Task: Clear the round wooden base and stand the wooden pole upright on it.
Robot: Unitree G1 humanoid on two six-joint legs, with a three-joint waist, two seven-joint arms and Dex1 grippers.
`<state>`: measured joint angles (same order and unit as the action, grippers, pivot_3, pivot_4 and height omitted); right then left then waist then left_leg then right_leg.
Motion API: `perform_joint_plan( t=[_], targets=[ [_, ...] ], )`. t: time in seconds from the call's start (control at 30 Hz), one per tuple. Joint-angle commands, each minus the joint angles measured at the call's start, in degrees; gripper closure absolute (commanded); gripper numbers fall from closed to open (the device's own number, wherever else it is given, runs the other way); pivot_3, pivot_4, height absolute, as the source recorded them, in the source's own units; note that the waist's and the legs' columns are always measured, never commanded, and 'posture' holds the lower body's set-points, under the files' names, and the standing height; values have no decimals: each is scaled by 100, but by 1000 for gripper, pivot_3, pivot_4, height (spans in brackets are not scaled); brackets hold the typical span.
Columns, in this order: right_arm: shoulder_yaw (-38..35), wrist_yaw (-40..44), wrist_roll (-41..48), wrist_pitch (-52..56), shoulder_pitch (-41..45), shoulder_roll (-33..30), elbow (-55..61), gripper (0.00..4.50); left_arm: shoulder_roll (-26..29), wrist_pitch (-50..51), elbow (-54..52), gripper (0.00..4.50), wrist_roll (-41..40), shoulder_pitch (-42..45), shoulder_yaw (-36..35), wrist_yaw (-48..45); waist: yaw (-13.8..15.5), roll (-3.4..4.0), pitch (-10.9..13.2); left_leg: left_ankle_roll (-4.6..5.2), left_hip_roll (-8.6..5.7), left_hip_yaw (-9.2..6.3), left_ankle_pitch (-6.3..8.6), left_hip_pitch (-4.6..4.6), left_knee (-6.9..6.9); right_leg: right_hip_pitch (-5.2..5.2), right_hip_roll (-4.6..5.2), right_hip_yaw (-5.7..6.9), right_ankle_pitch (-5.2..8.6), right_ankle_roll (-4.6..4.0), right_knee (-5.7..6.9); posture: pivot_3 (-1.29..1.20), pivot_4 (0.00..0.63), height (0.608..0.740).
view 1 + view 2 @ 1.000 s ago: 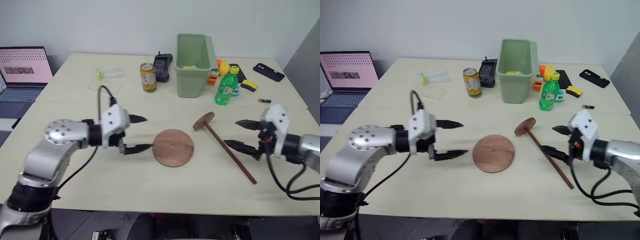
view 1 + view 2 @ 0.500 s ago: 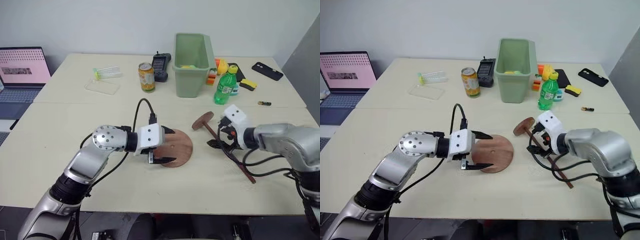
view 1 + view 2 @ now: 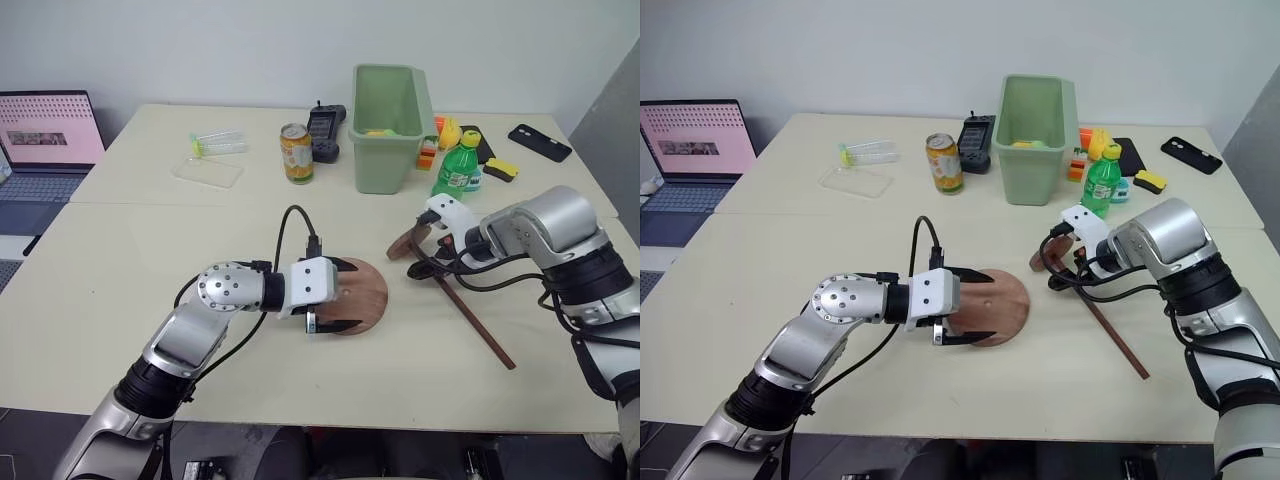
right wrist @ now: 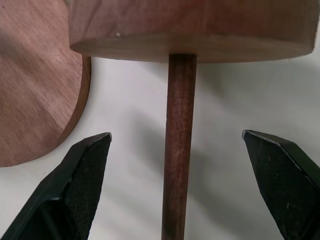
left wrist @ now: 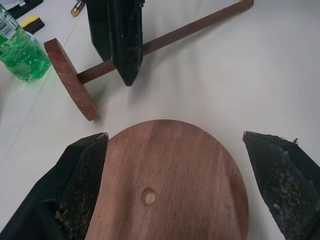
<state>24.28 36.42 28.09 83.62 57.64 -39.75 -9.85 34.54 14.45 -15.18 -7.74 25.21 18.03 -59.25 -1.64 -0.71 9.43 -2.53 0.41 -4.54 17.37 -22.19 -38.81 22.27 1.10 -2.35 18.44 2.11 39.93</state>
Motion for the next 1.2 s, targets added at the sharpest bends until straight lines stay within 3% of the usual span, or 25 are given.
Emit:
perform_joint_plan(
  t=[0.03,0.23,0.47,1.0,1.2],
  targets=[
    [92,246,-138,-46,241,-17,-122,1057,-127,26,-244,0,-215,43,-136,44,-2,0,0,0,0,1,0,0,-1,0,1,-1,0,0,0,0,150,740],
    [173,412,-285,-64,319,36,-300,2345,-210,-55,-285,0,-338,80,-112,-45,-15,0,0,0,4,1,0,-1,-1,3,1,-1,0,0,2,0,150,740],
    [161,512,-372,5,356,99,-342,4255,-382,-38,-274,0,-632,127,-204,-50,-15,0,0,0,4,1,0,-1,-1,3,1,-1,0,0,1,0,150,740],
    [-102,542,-445,149,375,159,-339,4277,-400,92,-256,0,-726,212,-259,112,-16,0,0,0,3,0,0,-2,-1,4,2,0,0,0,2,0,150,740],
    [-448,509,-374,189,445,21,142,4278,-349,94,-132,0,-725,373,-299,88,-15,1,1,0,2,0,0,-3,-1,4,2,0,0,0,1,0,150,740]
  ],
)
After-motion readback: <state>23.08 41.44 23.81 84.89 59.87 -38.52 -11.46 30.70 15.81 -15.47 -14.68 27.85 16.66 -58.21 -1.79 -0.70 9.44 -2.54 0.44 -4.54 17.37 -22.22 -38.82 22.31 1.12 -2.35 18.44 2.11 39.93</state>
